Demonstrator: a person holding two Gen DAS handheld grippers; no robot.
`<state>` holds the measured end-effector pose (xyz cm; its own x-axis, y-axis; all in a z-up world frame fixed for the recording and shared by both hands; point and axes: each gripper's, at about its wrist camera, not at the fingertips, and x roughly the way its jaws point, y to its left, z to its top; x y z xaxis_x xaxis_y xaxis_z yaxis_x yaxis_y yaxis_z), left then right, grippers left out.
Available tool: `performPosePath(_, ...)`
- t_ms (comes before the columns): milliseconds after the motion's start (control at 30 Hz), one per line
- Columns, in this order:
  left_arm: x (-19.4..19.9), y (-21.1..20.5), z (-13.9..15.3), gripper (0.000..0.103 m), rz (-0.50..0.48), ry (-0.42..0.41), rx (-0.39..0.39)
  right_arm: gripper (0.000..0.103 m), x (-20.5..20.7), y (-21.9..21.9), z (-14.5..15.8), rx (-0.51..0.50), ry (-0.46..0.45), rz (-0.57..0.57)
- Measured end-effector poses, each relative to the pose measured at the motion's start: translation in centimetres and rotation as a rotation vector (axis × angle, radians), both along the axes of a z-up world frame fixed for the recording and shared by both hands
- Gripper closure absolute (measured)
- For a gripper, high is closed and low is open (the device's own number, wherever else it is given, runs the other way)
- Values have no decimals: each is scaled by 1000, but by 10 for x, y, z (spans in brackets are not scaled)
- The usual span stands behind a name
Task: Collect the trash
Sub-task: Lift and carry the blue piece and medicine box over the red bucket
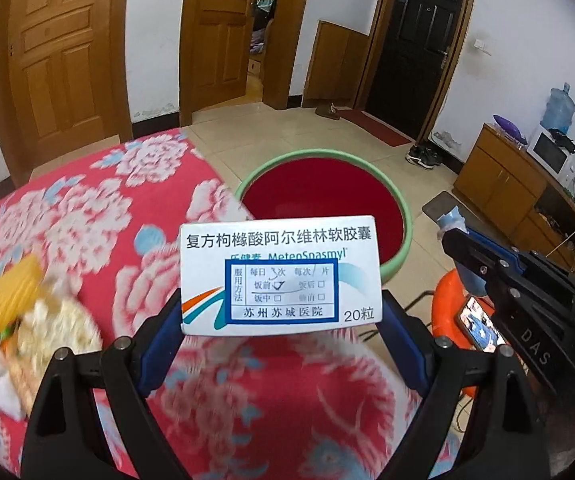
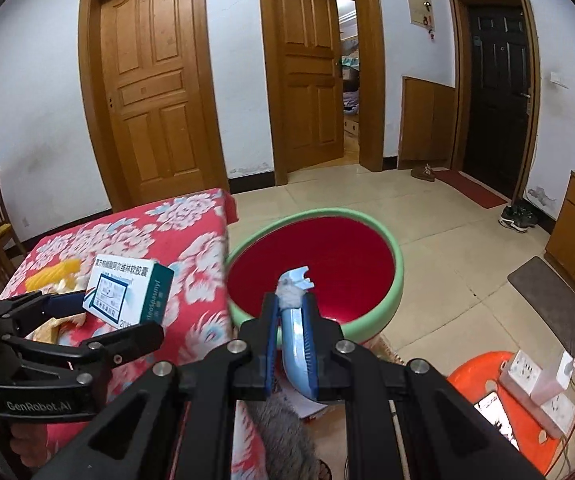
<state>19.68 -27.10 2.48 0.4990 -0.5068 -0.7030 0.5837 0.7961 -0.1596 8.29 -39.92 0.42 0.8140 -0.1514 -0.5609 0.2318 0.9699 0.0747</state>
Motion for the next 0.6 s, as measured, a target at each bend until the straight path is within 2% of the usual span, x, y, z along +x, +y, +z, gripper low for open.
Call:
performPosePath(167, 29, -26, 1, 13, -32, 30, -27, 89, 22, -18, -1, -6, 25, -28)
performPosePath(467, 64, -74, -14, 13, -53, 57, 32, 89, 59, -51, -18, 15, 74, -57)
performPosePath(600, 77, -86, -27, 13, -39, 102, 53, 89, 74, -62, -27, 22, 101, -54)
